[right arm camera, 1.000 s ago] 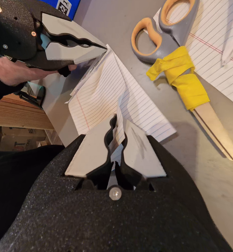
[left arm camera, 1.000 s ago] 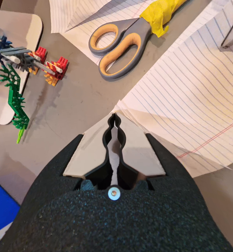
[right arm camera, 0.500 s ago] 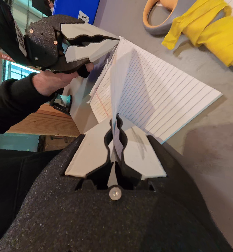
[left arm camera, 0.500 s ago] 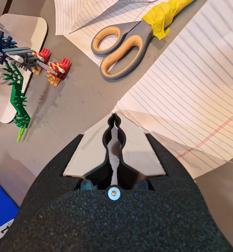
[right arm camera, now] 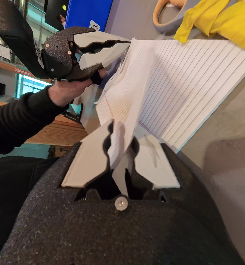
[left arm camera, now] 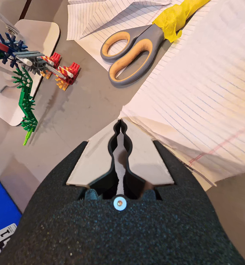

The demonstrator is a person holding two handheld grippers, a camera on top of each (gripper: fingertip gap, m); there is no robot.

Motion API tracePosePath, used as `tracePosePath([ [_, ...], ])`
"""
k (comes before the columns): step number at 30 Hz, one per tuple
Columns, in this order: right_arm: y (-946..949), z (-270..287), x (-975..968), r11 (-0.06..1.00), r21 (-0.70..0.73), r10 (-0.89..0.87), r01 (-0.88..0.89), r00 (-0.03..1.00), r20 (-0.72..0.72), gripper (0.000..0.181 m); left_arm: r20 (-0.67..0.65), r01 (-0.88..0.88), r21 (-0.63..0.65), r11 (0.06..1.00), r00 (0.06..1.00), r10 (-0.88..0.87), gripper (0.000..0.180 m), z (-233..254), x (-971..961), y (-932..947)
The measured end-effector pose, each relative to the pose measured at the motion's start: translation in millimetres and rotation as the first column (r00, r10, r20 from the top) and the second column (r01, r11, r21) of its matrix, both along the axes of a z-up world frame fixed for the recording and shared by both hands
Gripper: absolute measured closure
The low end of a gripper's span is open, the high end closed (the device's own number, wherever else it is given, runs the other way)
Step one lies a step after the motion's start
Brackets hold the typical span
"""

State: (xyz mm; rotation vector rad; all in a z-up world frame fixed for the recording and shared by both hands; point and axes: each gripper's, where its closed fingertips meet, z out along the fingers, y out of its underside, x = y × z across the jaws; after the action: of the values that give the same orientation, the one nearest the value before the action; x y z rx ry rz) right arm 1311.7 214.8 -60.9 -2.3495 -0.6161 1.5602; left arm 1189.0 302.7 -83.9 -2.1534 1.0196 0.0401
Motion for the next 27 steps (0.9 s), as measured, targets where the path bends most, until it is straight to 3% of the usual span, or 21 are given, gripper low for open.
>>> tracePosePath([
  [1, -1, -1, 1, 1.000, -0.009, 0.005, -0.005, 1.000, -0.003, 0.157, 0.022, -0.004, -0.017, 1.000, 1.000, 0.005, 0.180, 1, 0, -1],
  [3, -3, -4, 4, 1.000, -0.007, 0.022, -0.022, 1.000, 0.003, 0.181, 0.076, -0.027, -0.055, 0.998, 0.997, 0.031, 0.180, 6, -2, -6],
  [7, 1, -3, 3, 0.999, 0.018, 0.039, -0.039, 0.999, 0.016, 0.181, 0.152, 0.025, -0.090, 0.996, 0.988, -0.011, 0.180, 16, 12, -27],
  [10, 6, -4, 6, 0.999, 0.000, 0.042, -0.042, 0.999, 0.011, 0.181, 0.034, 0.040, -0.087, 0.995, 0.999, -0.038, 0.180, 4, 1, -29],
  [25, 2, -2, 5, 0.998, -0.056, 0.008, -0.009, 1.000, -0.020, 0.181, 0.071, -0.015, -0.050, 0.999, 0.997, 0.019, 0.180, 1, 5, -26],
  [27, 6, -1, 8, 0.999, -0.054, -0.005, 0.004, 1.000, -0.023, 0.174, 0.081, -0.023, -0.060, 0.998, 0.996, 0.028, 0.180, 1, 5, -26],
])
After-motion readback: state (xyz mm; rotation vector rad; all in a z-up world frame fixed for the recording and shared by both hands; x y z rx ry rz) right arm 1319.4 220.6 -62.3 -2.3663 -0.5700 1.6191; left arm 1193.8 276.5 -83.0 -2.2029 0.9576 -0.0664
